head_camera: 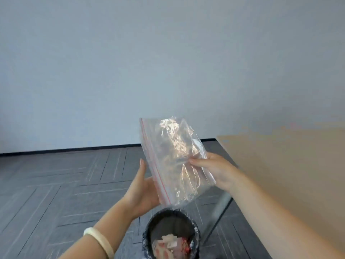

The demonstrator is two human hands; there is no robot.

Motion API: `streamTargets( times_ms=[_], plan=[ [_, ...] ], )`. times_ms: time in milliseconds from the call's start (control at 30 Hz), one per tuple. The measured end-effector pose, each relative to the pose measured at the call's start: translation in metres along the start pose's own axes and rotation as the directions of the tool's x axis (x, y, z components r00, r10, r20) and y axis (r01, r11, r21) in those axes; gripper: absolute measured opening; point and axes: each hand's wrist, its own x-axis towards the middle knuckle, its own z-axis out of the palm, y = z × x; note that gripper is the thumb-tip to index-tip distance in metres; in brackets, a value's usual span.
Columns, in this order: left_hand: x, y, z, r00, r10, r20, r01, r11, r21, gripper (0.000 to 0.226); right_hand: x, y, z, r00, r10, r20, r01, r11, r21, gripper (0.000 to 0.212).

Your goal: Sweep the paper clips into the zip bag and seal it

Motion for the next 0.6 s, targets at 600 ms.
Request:
streamTargets(
  times_ms=[600],
  plan=[
    [0.103, -0.199, -0.159, 0.679, -0.353, -0.643, 0.484, 0.874, 0.032, 0.055, 0.07, 0.313, 0.017, 0.63, 0.768, -0.117, -0.717, 0.632, 0.292, 0.066]
  ],
)
